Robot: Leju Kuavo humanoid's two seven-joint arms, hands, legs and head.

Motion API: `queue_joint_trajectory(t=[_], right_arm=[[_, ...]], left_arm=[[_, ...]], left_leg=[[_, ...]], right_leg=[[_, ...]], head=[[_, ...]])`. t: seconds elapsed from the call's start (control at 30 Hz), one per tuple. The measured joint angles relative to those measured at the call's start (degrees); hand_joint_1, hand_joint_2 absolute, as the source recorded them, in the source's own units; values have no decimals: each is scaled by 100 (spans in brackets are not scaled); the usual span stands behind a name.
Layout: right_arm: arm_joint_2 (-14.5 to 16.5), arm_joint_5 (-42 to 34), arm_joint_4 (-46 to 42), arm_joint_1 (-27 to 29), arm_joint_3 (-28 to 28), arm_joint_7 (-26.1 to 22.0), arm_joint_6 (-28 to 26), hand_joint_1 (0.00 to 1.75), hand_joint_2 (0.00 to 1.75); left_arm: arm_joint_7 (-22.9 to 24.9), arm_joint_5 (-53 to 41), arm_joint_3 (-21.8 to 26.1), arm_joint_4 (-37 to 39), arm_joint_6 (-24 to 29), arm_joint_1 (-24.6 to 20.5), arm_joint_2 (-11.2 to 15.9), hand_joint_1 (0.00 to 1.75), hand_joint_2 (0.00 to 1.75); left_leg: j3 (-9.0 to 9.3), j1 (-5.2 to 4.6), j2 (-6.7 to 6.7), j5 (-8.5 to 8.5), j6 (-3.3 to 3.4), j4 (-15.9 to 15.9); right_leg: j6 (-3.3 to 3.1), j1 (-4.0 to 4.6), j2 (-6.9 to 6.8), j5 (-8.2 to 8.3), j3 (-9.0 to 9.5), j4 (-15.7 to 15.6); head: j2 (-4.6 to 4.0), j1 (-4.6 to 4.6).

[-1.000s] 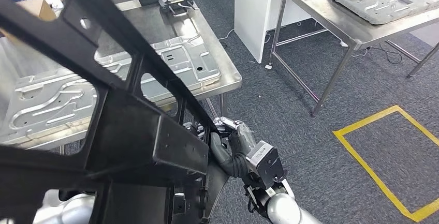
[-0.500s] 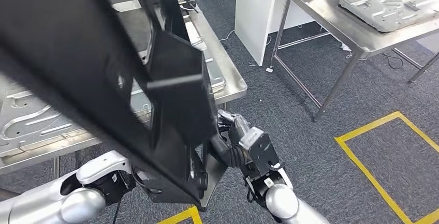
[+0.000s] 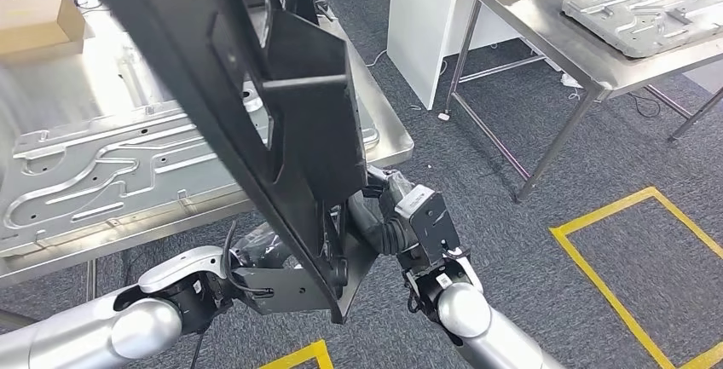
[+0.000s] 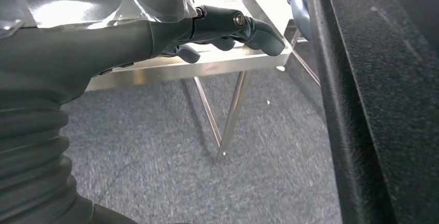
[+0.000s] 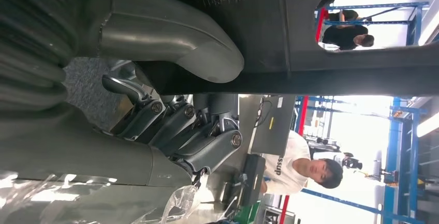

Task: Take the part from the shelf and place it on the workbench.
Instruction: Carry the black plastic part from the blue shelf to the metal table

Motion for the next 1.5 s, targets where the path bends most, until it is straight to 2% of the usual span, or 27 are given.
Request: queue_joint_trajectory(t=[0.27,0.4,0.53,0.7,0.8,0.83,0.87,0.97,1.0,1.07,1.1,1.17,1.23,1.27,1.37,1.5], right_arm=[[-47,215,-3,-34,11,252,-5,175,175],[-178,494,-59,-113,-22,716,-123,175,175],[-576,863,22,-499,-397,1549,-408,175,175],[-1101,1241,15,-645,-722,2183,-402,175,175],[-1408,1482,-26,-670,-959,2538,-421,175,175],[-1498,1528,-47,-680,-1033,2600,-417,175,175],[-1571,1558,-63,-686,-1093,2636,-407,175,175],[-1718,1628,-88,-669,-1220,2647,-379,175,175],[-1759,1643,-92,-665,-1250,2632,-374,175,175],[-1822,1649,-92,-669,-1289,2571,-362,175,175],[-1825,1636,-90,-667,-1295,2514,-359,175,175],[-1830,1577,-78,-658,-1312,2366,-377,175,175],[-1839,1518,-48,-659,-1329,2225,-397,175,175],[-1844,1496,-29,-660,-1332,2176,-401,175,175],[-1861,1482,21,-670,-1337,2135,-398,175,175],[-1894,1537,79,-760,-1354,2185,-349,175,175]], left_arm=[[-5,-563,19,-51,-87,-3,14,0,175],[42,-1169,74,-425,-554,69,57,0,175],[50,-2300,84,-1448,-1522,472,-6,0,175],[454,-3524,424,-2259,-2453,815,-76,0,175],[924,-3851,663,-2616,-2707,1301,-158,0,175],[1005,-4037,736,-2685,-2676,1539,-178,0,175],[1053,-4296,871,-2738,-2541,1962,-194,0,175],[1140,-4827,1528,-2799,-1672,3583,-173,0,175],[1146,-4766,1711,-2792,-1450,3937,-148,0,175],[1147,-4405,2121,-2767,-1455,4645,-240,0,175],[1146,-4103,2452,-2731,-1716,5079,-408,0,175],[1127,-3466,3330,-2565,-2618,5915,-879,0,175],[1096,-3022,4282,-2228,-3593,6542,-1318,0,175],[1082,-2900,4730,-2022,-3914,6794,-1507,0,175],[1047,-2874,5861,-1536,-4336,7304,-1991,0,175],[1033,-3362,7010,-1253,-5037,7543,-2730,0,175]], left_leg=[[8,47,4,25,-18,-1],[11,57,2,26,-22,-4],[10,53,-9,30,-30,-16],[33,41,-8,32,-32,-24],[33,44,-17,35,-34,-26],[36,39,-15,33,-35,-30],[53,25,-2,24,-42,-42],[94,-15,67,4,-51,-71],[89,-14,70,7,-46,-71],[88,-11,52,9,-44,-78],[93,-12,50,7,-44,-81],[96,-8,50,6,-45,-82],[99,-4,50,5,-45,-83],[100,-3,51,5,-45,-84],[101,1,50,7,-47,-87],[101,6,45,8,-49,-88]], right_leg=[[11,29,0,10,13,11],[9,44,-3,9,13,17],[-6,44,-24,-5,7,19],[-10,35,-27,5,22,21],[-8,34,-42,2,27,21],[-8,36,-39,2,32,21],[-8,32,-18,2,38,20],[-6,4,57,-4,33,21],[-5,0,52,-8,31,22],[-2,-1,24,-15,38,22],[-1,-1,21,-18,41,22],[-6,-3,20,-24,39,21],[-13,-3,21,-30,42,20],[-16,-2,21,-32,43,20],[-16,3,21,-31,46,21],[-17,10,13,-32,49,21]], head=[[1,0],[1,-1],[0,8],[2,37],[2,38],[2,40],[2,48],[3,46],[3,39],[4,35],[4,33],[4,35],[3,42],[3,46],[2,53],[2,53]])
